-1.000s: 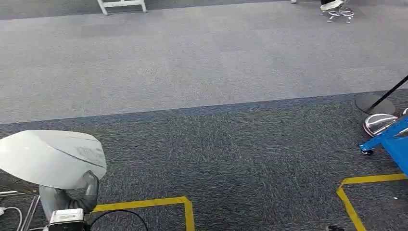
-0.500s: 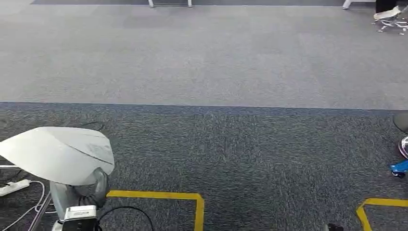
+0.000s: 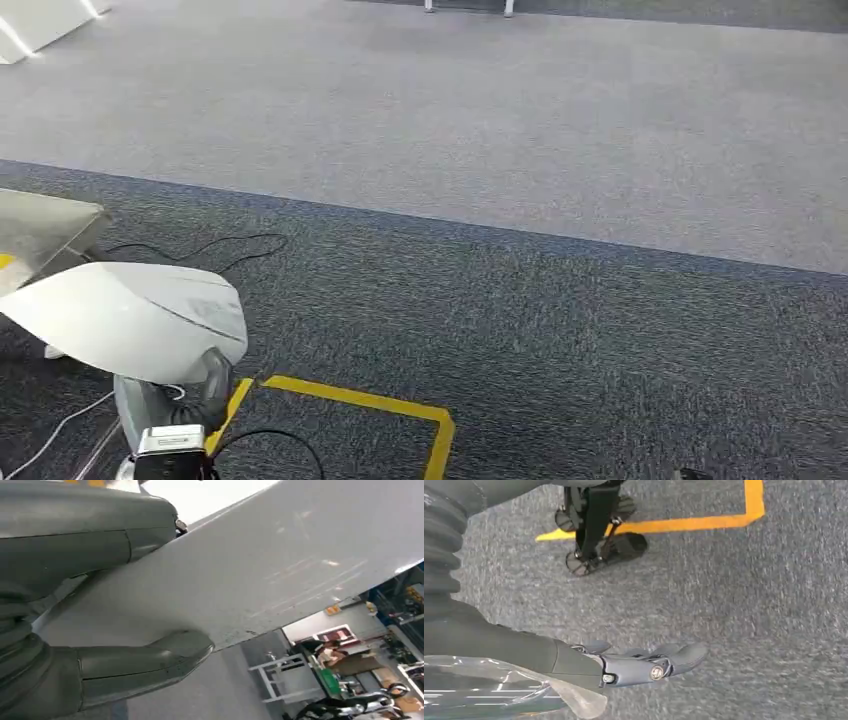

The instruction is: Take the parts from the cabinet and place them on the table.

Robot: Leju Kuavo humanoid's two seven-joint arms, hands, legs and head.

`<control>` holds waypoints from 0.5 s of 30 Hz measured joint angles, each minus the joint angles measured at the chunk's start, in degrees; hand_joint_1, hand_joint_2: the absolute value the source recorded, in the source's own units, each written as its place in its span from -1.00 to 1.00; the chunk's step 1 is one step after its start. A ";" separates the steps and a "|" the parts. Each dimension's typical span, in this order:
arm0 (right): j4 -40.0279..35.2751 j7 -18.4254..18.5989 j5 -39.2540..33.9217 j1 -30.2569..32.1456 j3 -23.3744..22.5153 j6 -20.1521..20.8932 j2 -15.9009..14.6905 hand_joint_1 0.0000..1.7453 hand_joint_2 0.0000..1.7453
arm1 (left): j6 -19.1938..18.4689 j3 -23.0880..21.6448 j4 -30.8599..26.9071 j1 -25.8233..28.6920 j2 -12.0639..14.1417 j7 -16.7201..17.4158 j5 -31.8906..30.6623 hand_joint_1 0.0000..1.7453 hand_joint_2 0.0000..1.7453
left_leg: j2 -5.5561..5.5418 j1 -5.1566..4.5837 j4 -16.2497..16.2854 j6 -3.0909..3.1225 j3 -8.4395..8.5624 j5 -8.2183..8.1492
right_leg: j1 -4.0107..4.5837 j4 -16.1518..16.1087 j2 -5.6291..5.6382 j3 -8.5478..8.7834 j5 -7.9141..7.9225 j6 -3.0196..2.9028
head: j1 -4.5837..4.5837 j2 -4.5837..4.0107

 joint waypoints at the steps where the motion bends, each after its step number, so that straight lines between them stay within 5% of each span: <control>1: 0.02 0.02 0.09 -0.08 0.00 0.02 0.26 -1.00 1.00 | 0.02 0.00 0.00 0.08 0.07 0.00 0.00 1.00 1.00 | 1.37 -0.06 0.65 -0.25 0.04 -0.58 | -0.19 -0.36 -0.87 0.37 0.10 -0.29 | 0.04 0.02; 3: 0.02 0.09 0.13 0.15 -0.02 0.00 0.24 -1.00 1.00 | 0.13 0.00 -0.02 -0.13 0.17 -0.07 0.24 1.00 1.00 | 5.98 -0.01 7.37 -1.07 -3.11 -4.28 | -0.06 -0.55 -2.49 0.86 -0.19 -0.95 | -0.55 0.00; 5: 0.02 0.20 0.80 0.31 -0.02 -0.06 0.24 -1.00 1.00 | 0.26 0.02 -0.02 0.18 0.33 -0.39 0.50 1.00 1.00 | 7.10 0.42 15.50 -1.50 -7.30 -7.28 | 0.09 -0.52 -4.18 1.08 -0.53 -1.19 | -0.55 0.00; 6: 0.02 0.13 1.40 0.35 0.00 -0.15 0.24 -1.00 1.00 | 0.26 0.04 -0.07 0.49 0.46 -0.59 0.48 1.00 1.00 | 7.27 0.57 17.34 -1.64 -8.40 -7.44 | 0.09 -0.50 -4.97 1.16 -0.67 -1.18 | -0.61 0.00; 8: 0.02 -0.42 2.41 0.56 0.11 0.24 0.24 -1.00 1.00 | 0.28 0.18 -0.66 1.40 0.50 -1.12 0.33 1.00 1.00 | 7.56 0.73 13.42 -1.64 -6.77 -3.80 | 0.09 -0.50 -6.44 1.64 -1.05 -1.05 | -0.59 0.00; 10: 0.02 -0.98 3.02 0.72 0.24 0.72 0.24 -1.00 1.00 | 0.31 0.28 -1.47 1.94 0.55 -1.40 0.33 1.00 1.00 | 9.73 0.52 3.31 -1.05 -1.73 1.34 | 0.10 -0.53 -7.67 2.46 -1.53 -0.74 | -0.59 0.00; 11: 0.02 -1.14 3.15 0.83 0.28 0.85 0.24 -1.00 1.00 | 0.31 0.31 -1.75 1.95 0.55 -1.40 0.33 1.00 1.00 | 12.53 -0.21 1.05 -0.67 -0.39 0.44 | 0.25 -0.62 -8.26 2.66 -1.78 -0.36 | -0.55 0.00; 15: 0.02 -1.31 3.23 0.73 0.46 1.03 0.24 -1.00 1.00 | 0.42 0.55 -2.45 2.71 0.55 -1.44 0.26 1.00 1.00 | 10.56 -0.72 -0.01 0.49 -0.59 0.36 | 0.46 -1.04 -10.94 3.55 -2.29 0.95 | -0.52 0.02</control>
